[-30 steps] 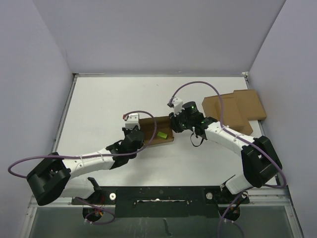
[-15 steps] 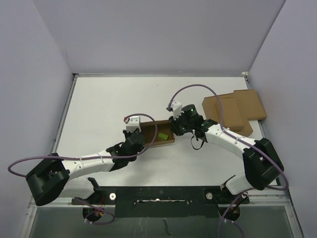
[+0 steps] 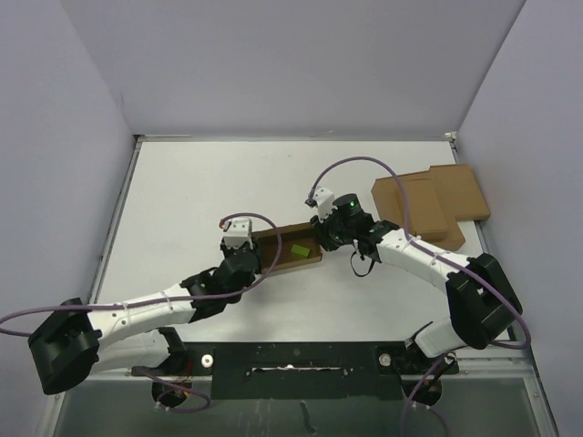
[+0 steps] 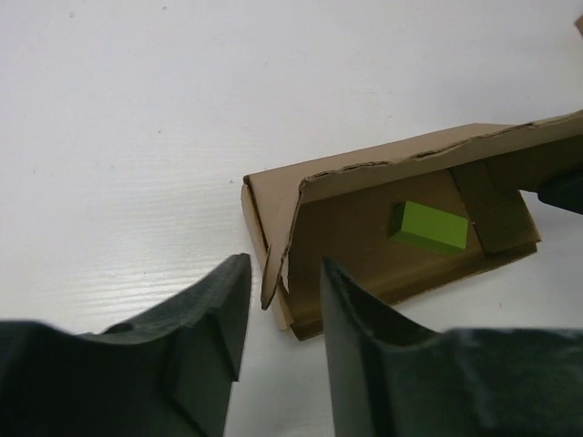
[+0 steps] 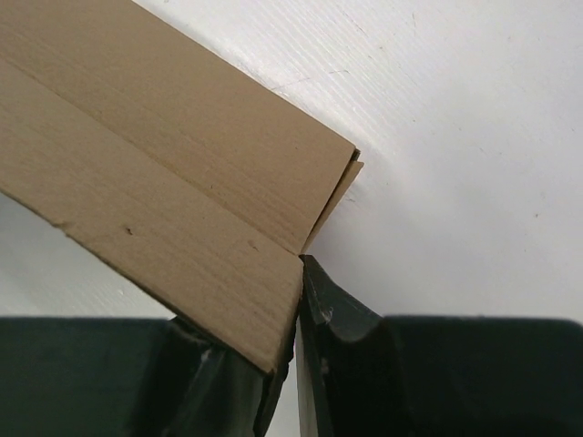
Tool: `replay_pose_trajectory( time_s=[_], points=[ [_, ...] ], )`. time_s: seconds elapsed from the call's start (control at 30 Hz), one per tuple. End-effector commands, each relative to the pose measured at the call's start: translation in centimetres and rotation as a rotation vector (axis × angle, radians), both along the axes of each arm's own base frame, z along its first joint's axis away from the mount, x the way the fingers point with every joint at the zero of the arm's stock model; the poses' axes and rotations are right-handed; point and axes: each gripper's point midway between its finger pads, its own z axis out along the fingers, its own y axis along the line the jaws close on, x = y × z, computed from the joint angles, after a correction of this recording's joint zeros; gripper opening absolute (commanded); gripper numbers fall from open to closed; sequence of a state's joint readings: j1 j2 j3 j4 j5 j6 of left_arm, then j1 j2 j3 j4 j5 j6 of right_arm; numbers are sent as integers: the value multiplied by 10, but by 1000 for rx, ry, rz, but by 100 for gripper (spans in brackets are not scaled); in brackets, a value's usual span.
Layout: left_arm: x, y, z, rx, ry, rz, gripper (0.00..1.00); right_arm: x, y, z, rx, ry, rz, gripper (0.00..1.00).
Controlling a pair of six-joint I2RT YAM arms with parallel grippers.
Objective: Fold the paper box
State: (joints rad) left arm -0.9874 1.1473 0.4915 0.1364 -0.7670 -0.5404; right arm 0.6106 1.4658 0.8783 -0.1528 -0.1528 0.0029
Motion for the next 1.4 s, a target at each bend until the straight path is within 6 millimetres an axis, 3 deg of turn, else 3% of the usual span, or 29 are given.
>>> replay_pose_trajectory(
  time_s=[0.0, 0.2, 0.37, 0.5, 0.63, 0.73, 0.83, 0.97, 1.13, 1.37],
  points=[
    [-11, -2, 27, -104, -16, -42, 40, 4, 1, 11, 3, -58, 2, 16],
    [-41, 4, 51, -197, -6, -174, 54, 5, 0, 11, -2, -65, 7, 16],
    [-61, 13, 105, -279, -75, -275, 66, 5, 1, 11, -6, -74, 20, 16],
    [-57, 14, 136, -232, -65, -295, 70, 6, 0, 11, -11, -81, 26, 16],
    [-29, 12, 149, -204, 1, -290, 70, 7, 0, 12, -14, -88, 34, 17],
    [1, 13, 150, -287, 56, -313, 64, 7, 1, 13, -14, -94, 40, 17],
    [33, 14, 145, -387, 118, -354, 52, 7, 1, 14, -13, -97, 45, 17],
    [58, -8, 130, -433, 208, -460, 45, 6, 2, 13, -14, -98, 58, 18],
    [74, -29, 90, -431, 342, -508, 40, 6, 2, 15, -11, -101, 70, 18],
    [70, -47, 50, -365, 451, -549, 37, 3, 2, 15, -14, -101, 96, 20]
  ],
)
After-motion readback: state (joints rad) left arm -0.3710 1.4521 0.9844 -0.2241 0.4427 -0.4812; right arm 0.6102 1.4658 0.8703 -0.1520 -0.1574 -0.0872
